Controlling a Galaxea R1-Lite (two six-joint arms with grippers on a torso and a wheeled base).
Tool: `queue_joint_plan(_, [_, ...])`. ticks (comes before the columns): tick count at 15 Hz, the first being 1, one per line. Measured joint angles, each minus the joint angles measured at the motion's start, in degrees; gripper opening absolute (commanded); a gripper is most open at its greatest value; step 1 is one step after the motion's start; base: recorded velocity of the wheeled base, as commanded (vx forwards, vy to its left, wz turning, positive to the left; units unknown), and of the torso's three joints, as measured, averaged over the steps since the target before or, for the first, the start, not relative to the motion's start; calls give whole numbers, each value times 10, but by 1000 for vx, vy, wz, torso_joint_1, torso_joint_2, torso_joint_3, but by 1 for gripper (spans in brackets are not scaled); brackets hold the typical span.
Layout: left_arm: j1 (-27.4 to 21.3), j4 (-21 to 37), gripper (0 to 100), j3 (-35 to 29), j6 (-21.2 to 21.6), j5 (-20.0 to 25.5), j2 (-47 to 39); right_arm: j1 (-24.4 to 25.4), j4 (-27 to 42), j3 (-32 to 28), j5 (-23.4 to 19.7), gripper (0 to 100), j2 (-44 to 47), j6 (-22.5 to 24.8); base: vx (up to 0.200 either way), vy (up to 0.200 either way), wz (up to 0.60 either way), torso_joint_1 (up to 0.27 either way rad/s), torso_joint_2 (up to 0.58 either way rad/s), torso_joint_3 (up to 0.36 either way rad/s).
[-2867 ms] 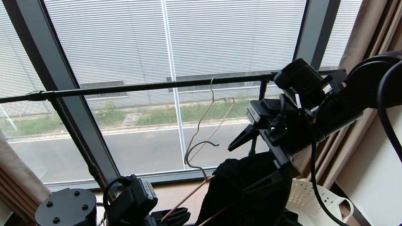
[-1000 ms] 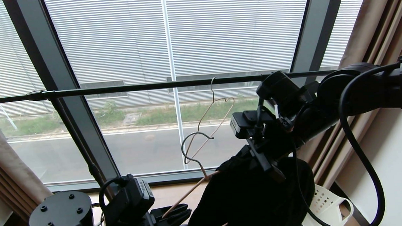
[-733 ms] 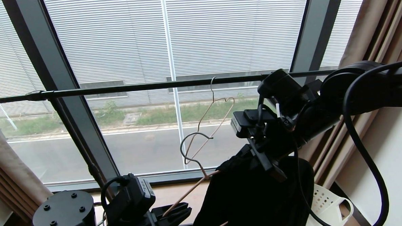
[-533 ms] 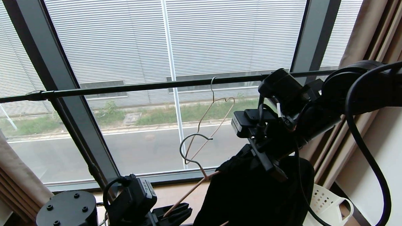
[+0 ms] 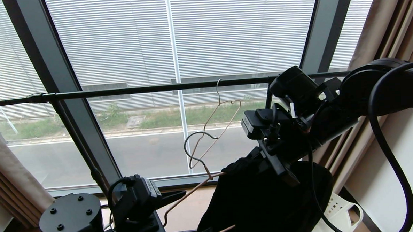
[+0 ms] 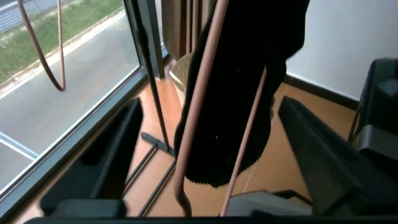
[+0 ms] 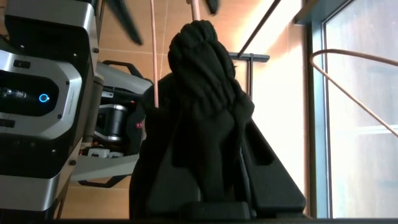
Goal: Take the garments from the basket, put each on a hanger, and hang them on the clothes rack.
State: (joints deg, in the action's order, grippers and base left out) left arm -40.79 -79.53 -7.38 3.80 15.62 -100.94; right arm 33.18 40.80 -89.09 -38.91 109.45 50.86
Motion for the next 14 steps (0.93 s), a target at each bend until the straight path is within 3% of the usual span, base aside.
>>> queue_joint_plan(3, [7,-27,100,-1,-4,-1,-4,-7,0,5,4,0,-7,0,0,0,0,0,0,0])
queue_joint_plan(6, [40,-79,100,-6,-10,0,-5,-16,0,11,63,0,-18,1,0,0,0,0,0,0])
queue_joint_plan(10, [90,-83,100,-36,-67,-6,1,-19,-3,12,73,0,-32,-7,0,0,0,0,0,0])
queue_joint_plan(13, [148,-70,100,-32,-154,-6,22,-20,-4,11,146,0,-58,-90,0,0,0,0,0,0])
queue_joint_plan(14, [168,-69,100,-19,-184,-6,26,-20,-5,11,153,0,-68,-118,0,0,0,0,0,0])
